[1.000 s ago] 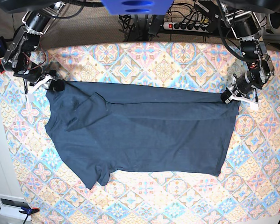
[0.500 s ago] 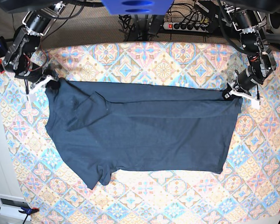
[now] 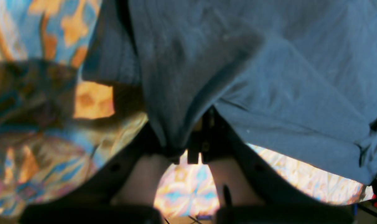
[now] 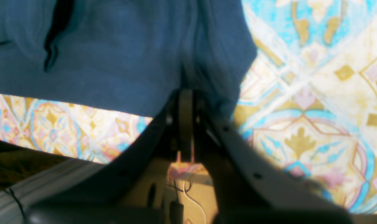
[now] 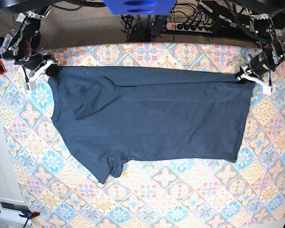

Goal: Layout the t-shirt on the table in an organized manner, then fold the t-shirt properly
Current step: 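Drag the shirt edge with both grippers away from the hem to flatten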

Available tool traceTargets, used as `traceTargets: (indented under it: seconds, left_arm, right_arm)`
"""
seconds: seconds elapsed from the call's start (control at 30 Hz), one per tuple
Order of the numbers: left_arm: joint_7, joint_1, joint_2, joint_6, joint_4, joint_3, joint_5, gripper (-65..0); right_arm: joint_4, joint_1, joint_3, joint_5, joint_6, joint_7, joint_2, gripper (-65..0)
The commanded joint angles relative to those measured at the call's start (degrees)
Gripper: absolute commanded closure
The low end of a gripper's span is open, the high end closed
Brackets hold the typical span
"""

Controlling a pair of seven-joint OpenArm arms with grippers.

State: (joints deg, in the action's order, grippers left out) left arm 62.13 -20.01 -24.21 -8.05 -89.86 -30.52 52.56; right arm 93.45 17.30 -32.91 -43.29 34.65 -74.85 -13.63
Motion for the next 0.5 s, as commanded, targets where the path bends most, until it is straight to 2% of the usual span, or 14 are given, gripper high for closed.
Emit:
traceTargets:
  seconds: [0.0, 0.47]
  left_arm:
    - [-0.8, -0.3, -1.4, -0.3, -1.1, -1.1, 0.3, 0.0]
    - [-0.8, -5.6, -1.7, -0.3, -1.1, -1.2, 0.3, 0.0]
  right_arm:
    - [1.8, 0.6, -0.4, -0.7, 0.2, -0.2, -1.1, -0.7]
    - [6.0, 3.1, -0.4, -0.7, 0.2, -1.2, -1.1, -1.0]
